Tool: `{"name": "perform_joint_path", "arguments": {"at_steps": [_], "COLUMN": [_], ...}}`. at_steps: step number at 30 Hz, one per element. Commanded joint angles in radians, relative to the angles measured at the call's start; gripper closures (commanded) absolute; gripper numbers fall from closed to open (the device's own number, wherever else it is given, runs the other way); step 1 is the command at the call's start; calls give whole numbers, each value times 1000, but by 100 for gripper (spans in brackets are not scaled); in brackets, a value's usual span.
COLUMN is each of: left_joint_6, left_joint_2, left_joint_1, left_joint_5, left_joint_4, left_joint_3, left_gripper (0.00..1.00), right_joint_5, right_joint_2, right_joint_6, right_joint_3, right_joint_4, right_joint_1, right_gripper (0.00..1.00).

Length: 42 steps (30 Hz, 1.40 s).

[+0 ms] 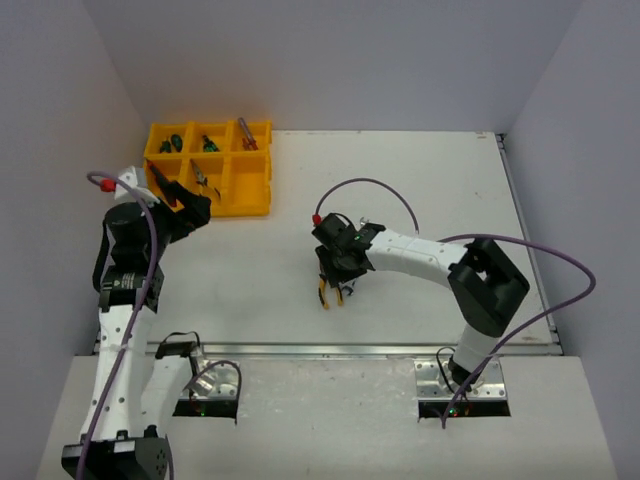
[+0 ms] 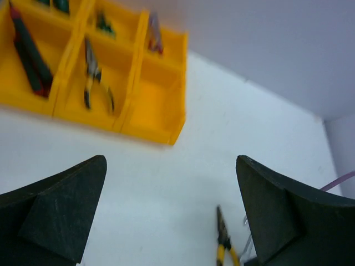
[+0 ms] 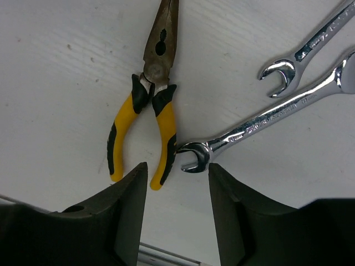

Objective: Sort the tools into containers

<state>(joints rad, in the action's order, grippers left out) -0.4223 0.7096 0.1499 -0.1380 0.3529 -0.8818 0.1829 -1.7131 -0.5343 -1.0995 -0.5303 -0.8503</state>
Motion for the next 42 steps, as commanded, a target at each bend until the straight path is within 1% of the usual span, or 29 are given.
{"name": "perform_joint_path", "arguments": {"at_steps": [1, 4, 6, 8, 10, 11, 15, 16, 17, 18, 19, 21, 23, 25, 27, 29, 31, 32, 34, 37, 39, 40, 41, 42], "left_joint_6": [60, 63, 63, 63, 63, 63, 65, 63, 62, 52, 47, 6, -68, -163, -292, -350, -404, -422, -434, -445, -445, -445, -447, -448], "left_joint_2": [6, 17, 15, 9, -1, -1, 12, 20, 25, 37, 42, 79, 94, 111, 146, 189, 247, 273, 297, 321, 347, 360, 377, 391], "left_joint_1": [-36, -59, -60, -67, -70, -70, -72, -72, -73, -73, -73, -74, -80, -114, -187, -249, -340, -361, -419, -471, -541, -558, -578, -592], "left_joint_5": [-15, -21, -26, -27, -28, -31, -64, -74, -87, -138, -161, -267, -388, -478, -526, -536, -544, -536, -510, -478, -439, -434, -422, -410], "left_joint_4": [49, 57, 55, 51, 48, 47, 39, 36, 33, 20, 14, -24, -118, -269, -447, -578, -716, -755, -780, -816, -827, -827, -828, -828], "left_joint_3": [128, 116, 123, 127, 131, 133, 135, 136, 137, 143, 147, 173, 238, 350, 434, 463, 480, 479, 464, 447, 419, 411, 403, 396], "left_gripper": [0, 0, 0, 0, 0, 0, 0, 0, 0, 0, 0, 0, 0, 0, 0, 0, 0, 0, 0, 0, 6, 9, 13, 19], "right_joint_5": [19, 23, 22, 9, -2, -8, -27, -32, -34, -35, -36, -44, -57, -79, -110, -133, -164, -178, -199, -228, -244, -247, -254, -260], "right_joint_2": [-91, -157, -193, -235, -263, -278, -293, -286, -277, -257, -249, -191, -122, -51, 32, 87, 183, 205, 269, 314, 354, 365, 374, 388], "right_joint_6": [1, 25, 44, 62, 66, 68, 61, 59, 56, 54, 53, 64, 77, 97, 115, 127, 147, 151, 153, 154, 155, 153, 150, 149], "right_joint_3": [-76, -126, -146, -159, -171, -173, -164, -154, -145, -133, -128, -91, -56, -6, 55, 102, 156, 183, 214, 233, 233, 234, 233, 233], "right_joint_4": [1, -11, -4, -4, -4, 1, 15, 21, 28, 41, 53, 103, 162, 229, 308, 358, 444, 460, 500, 512, 510, 509, 507, 505], "right_joint_1": [-15, -15, -15, -13, -13, -14, -15, -15, -14, -15, -16, -26, -34, -45, -56, -65, -78, -82, -86, -88, -91, -92, -92, -92], "right_gripper": [52, 55, 59, 66, 67, 69, 82, 89, 93, 97, 98, 100, 100, 100, 100, 100, 100, 100, 100, 100, 100, 100, 100, 100]}}
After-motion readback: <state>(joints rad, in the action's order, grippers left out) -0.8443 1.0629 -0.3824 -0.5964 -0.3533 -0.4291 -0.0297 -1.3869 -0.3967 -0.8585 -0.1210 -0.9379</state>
